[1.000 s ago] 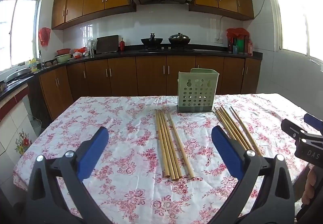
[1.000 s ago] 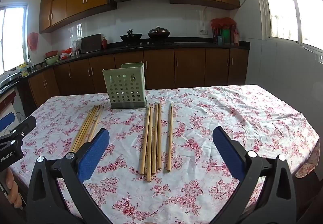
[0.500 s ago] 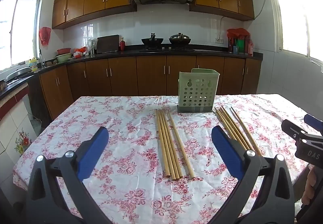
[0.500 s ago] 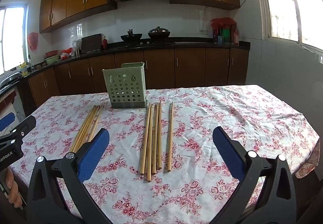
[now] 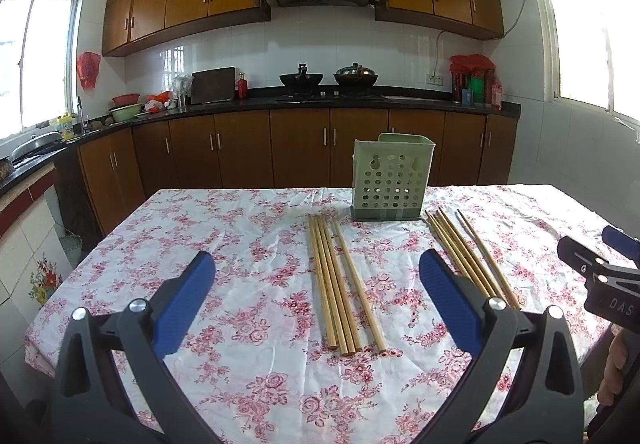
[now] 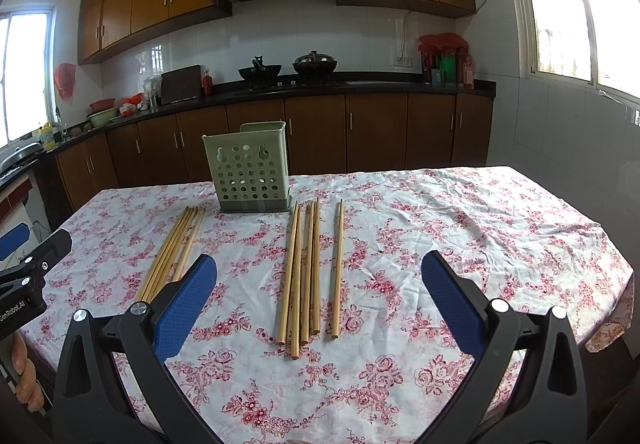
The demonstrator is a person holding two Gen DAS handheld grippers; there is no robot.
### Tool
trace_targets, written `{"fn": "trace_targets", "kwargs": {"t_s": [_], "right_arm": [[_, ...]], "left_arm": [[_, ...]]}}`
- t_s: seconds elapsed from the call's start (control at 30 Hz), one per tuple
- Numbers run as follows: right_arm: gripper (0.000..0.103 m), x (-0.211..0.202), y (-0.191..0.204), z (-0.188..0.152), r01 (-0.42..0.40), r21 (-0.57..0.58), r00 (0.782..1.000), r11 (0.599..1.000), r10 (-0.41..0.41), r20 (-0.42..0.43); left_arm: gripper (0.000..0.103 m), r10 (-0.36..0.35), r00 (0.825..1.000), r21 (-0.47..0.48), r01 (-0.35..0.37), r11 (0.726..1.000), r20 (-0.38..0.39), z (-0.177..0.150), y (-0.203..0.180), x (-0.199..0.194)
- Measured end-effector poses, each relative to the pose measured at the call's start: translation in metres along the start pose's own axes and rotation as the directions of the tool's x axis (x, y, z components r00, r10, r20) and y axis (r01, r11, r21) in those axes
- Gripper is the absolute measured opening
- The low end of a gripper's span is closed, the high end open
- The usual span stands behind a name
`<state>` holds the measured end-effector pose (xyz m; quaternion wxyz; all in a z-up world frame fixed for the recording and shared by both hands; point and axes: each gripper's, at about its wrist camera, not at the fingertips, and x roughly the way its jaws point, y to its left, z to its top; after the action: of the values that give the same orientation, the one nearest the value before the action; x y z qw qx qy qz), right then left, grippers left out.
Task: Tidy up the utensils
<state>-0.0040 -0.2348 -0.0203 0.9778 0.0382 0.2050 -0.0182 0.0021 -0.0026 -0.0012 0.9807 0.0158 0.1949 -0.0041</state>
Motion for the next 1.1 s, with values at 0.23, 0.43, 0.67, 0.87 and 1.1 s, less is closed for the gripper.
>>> {"fn": "trace_targets", "kwargs": {"t_s": [0.23,0.43,0.67,0.87,1.1], "right_arm": [[0.101,0.0003,-0.0001,-0.0003,0.0,0.0,1.0,1.0,0.0,-0.001],[0.101,0.0005,-0.0002,-0.0003,0.0,0.0,1.0,1.0,0.0,-0.002],[0.101,0.0008,-0.0003,-0.0003,0.0,0.0,1.0,1.0,0.0,-0.003],[0.101,0.0011,-0.0004,-0.0003,0.0,0.0,1.0,1.0,0.0,-0.004],[0.101,0.0015,-0.0001,-0.0005,0.0,0.0,1.0,1.0,0.0,-0.005]], "left_arm": [[0.099,-0.001,1.0,0.0,0.001,1.0,-0.001,-0.0011,-0.0011,0.0002],[0.099,-0.002,1.0,0.0,0.002,1.0,-0.002,-0.0016,-0.0017,0.0013],[0.099,-0.002,1.0,0.0,0.002,1.0,-0.003,-0.0016,-0.0024,0.0018],[0.099,-0.005,1.0,-0.002,0.005,1.0,-0.005,-0.005,-0.0007,0.0011],[0.099,-0.006,1.0,-0.001,0.006,1.0,-0.006,-0.0051,0.001,0.0016]]}}
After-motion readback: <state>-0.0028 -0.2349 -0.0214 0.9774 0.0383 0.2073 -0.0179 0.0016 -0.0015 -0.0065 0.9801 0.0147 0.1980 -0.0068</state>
